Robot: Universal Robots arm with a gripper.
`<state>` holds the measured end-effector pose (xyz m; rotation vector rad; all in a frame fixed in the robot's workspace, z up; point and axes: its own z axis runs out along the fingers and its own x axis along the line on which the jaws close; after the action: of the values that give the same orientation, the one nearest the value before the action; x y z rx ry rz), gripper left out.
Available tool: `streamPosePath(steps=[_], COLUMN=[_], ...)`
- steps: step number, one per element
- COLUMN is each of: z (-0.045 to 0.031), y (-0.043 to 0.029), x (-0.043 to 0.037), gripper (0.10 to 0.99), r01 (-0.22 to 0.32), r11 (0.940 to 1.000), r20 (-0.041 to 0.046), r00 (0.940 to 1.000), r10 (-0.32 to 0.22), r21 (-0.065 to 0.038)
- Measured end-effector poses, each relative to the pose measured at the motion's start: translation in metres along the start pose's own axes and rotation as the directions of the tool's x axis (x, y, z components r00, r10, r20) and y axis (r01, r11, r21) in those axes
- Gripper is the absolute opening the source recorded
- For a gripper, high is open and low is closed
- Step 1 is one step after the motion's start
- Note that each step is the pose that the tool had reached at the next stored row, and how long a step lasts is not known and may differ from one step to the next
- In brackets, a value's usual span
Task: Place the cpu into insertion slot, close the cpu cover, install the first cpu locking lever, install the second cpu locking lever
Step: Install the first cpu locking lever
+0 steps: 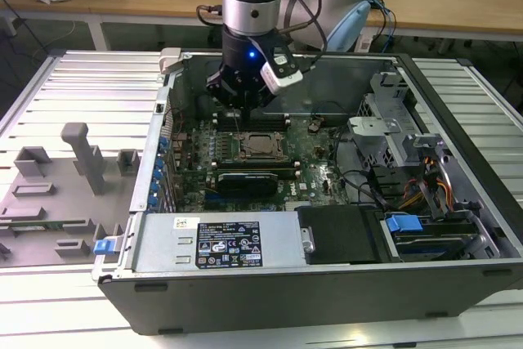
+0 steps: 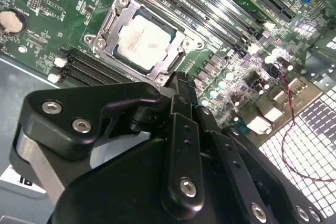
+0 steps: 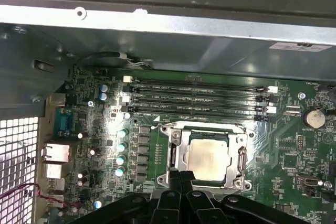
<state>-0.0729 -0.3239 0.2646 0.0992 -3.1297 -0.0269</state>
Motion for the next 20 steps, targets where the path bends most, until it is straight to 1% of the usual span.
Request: streamPosePath(steps=[1, 3, 5, 7, 8, 9, 10, 11, 14, 17, 19, 20], z=[-0.0001, 0.0, 0.0001, 0.0004, 0.0005, 0.0005, 0.0007, 0.0011, 0.0021, 0.0027, 0.0027, 0.0027], y=[0.0, 0.0004, 0.0007, 0.0012, 0.0013, 0.0014, 0.0016, 0.0017, 0.002, 0.0023, 0.0025, 0.0025], x=[0.0007, 0.0071, 0.0115, 0.0188, 0.0208, 0.022, 0.0255, 0.028, 0.0321, 0.0377, 0.0408, 0.041], gripper=[0.106, 0.106, 0.106, 0.106, 0.106, 0.106, 0.106, 0.106, 0.106, 0.106, 0.106, 0.106], r01=[0.0, 0.0, 0.0, 0.0, 0.0, 0.0, 0.0, 0.0, 0.001, 0.001, 0.002, 0.003], r11=[1.0, 1.0, 1.0, 1.0, 1.0, 0.9997, 0.999, 0.9986, 0.9976, 0.9955, 0.9905, 0.9881], r20=[0.0, -0.0001, -0.0001, 0.0002, 0.0007, 0.0016, 0.0034, 0.0041, 0.0061, 0.0089, 0.0122, 0.0133], r00=[1.0, 1.0, 1.0, 1.0, 1.0, 1.0, 1.0, 1.0, 1.0, 1.0, 0.9999, 0.9999], r10=[0.0, 0.0, 0.0, 0.0, 0.0, 0.0, 0.0, 0.0, 0.0, 0.0, -0.001, -0.001], r21=[0.0, 0.0, 0.0, 0.0, -0.007, -0.023, -0.046, -0.053, -0.069, -0.095, -0.137, -0.154])
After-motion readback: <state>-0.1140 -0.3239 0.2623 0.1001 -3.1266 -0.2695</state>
